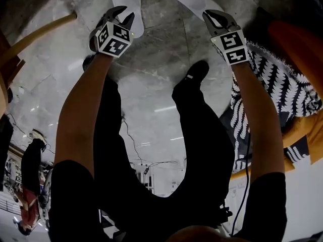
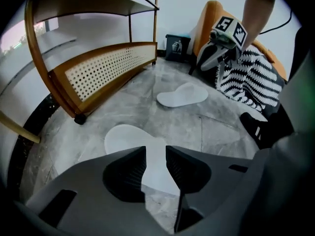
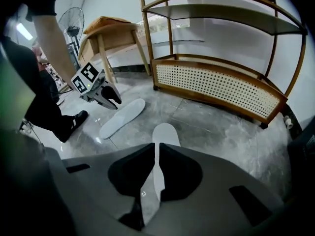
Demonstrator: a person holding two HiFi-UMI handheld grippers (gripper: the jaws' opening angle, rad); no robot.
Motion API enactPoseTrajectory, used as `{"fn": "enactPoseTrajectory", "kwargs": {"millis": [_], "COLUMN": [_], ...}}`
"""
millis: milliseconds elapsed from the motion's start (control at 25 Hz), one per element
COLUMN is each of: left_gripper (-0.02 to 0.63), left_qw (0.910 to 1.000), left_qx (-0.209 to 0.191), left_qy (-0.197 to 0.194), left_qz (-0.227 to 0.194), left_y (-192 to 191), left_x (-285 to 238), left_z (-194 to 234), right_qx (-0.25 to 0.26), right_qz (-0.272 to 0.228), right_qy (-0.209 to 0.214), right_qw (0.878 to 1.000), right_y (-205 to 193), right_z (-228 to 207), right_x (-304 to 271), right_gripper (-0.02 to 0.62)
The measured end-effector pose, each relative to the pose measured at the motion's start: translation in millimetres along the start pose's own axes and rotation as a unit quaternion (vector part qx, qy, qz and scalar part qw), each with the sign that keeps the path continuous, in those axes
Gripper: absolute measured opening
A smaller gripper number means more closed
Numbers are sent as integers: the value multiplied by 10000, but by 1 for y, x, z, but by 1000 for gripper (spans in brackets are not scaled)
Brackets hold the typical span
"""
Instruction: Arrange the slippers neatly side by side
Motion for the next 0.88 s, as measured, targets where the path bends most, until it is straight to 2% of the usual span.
{"fn": "enactPoseTrajectory", "kwargs": {"millis": [280, 440, 520, 720, 880], "left_gripper": [141, 58, 38, 23, 23], "left_qw": [9983, 9974, 9972, 9964, 9967], "left_qx": [-233, 168, 244, 574, 611], "left_qy": [237, 507, 541, 536, 488], "left_qz": [468, 484, 466, 303, 197], "left_y": [-8, -9, -7, 0, 12], "left_x": [-34, -37, -36, -26, -20], "left_z": [-4, 0, -1, -5, -16], "right_qx": [-131, -161, -154, -181, -216], "right_qz": [9, 76, 92, 130, 118], "right_qy": [-255, -321, -339, -348, -349], "right_qw": [9996, 9993, 9993, 9991, 9991], "right_y": [-15, -21, -24, -30, -30], "right_z": [-22, -24, -24, -26, -23], "right_x": [-9, -7, -5, -1, 4], "right_gripper": [41, 41, 41, 41, 41]}}
Point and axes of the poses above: the fingertips, and each gripper's own axes: x backward along the fingers, z to its left, y out of its top, the point moved 10 cm from there along x, backward along the fingers, and after that the axes turned 12 degrees about z, right-handed, at the moved point
